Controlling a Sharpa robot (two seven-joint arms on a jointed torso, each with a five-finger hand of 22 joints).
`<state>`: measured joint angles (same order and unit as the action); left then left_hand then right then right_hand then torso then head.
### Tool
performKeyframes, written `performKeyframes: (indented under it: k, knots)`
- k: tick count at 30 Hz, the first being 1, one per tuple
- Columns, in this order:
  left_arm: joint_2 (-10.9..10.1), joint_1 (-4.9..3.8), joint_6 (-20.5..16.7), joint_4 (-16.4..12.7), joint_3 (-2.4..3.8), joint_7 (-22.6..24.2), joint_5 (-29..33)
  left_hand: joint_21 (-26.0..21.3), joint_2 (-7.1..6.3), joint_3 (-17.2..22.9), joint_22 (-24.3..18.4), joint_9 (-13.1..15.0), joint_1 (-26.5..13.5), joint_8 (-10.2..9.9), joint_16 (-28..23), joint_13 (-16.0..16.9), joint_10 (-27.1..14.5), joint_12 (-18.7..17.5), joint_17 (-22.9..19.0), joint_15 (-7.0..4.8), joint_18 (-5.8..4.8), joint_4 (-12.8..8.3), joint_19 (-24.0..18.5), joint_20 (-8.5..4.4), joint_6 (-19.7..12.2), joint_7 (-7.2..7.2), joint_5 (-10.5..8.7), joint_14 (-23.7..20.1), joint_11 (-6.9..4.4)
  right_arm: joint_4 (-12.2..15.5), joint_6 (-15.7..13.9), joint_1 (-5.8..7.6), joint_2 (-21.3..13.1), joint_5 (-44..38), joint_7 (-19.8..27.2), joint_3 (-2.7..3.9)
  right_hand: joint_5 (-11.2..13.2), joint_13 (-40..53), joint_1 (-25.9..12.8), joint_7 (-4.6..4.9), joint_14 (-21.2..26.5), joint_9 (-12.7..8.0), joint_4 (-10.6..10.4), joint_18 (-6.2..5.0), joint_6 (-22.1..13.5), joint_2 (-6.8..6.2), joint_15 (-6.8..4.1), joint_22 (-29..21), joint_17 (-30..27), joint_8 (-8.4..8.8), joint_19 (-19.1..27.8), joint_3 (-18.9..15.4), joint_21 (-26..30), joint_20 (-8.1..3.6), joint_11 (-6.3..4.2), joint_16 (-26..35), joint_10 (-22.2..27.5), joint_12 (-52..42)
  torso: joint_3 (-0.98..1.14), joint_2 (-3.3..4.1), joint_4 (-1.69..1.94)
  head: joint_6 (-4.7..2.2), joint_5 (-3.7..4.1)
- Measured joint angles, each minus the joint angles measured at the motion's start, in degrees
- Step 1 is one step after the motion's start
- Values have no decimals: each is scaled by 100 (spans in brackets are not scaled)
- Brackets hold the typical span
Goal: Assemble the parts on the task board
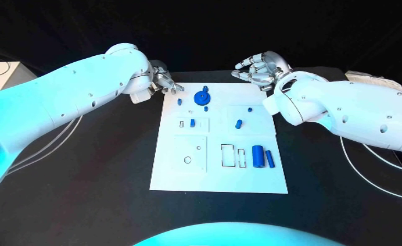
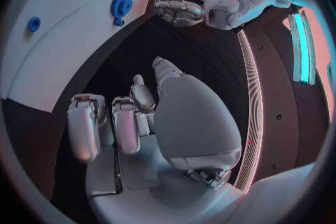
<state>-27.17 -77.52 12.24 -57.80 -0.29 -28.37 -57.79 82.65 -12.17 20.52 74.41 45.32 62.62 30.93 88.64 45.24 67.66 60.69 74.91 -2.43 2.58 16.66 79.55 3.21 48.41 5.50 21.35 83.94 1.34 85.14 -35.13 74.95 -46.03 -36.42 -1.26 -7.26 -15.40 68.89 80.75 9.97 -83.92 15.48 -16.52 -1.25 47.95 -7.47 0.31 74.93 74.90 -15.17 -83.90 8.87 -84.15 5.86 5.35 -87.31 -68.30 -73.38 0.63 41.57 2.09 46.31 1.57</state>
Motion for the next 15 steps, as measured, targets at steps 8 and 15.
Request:
performKeyframes:
  k: [8, 15]
  knots:
    - [133, 0, 119, 208, -59, 69, -136, -21, -13, -94, -8, -61, -13, -23, 0, -24, -20, 0, 0, 0, 0, -1, -1, 41, 0, 0, -178, 0, 20, 1, 0, 0, 1, -4, 0, 0, 0, 0, 0, 0, 0, 0, 0, 0, 0, 0, 0, 0, 0, 0, 0, 0, 0, 0, 0, 0, 0, 0, -15, 21, -14, -9, -11]
    - [240, 16, 230, 380, -120, 119, -215, -21, -13, -108, -20, -73, -13, -46, 0, -56, -41, 0, 0, 0, 0, -15, -1, 40, 0, 0, -203, 0, 0, 9, 0, 2, 1, -7, 0, 0, 0, 1, 0, -1, 0, 0, 0, 0, 0, 0, 0, -1, 5, 0, 0, 0, 0, 0, 0, 0, 0, 0, -15, 26, -18, -3, -17]
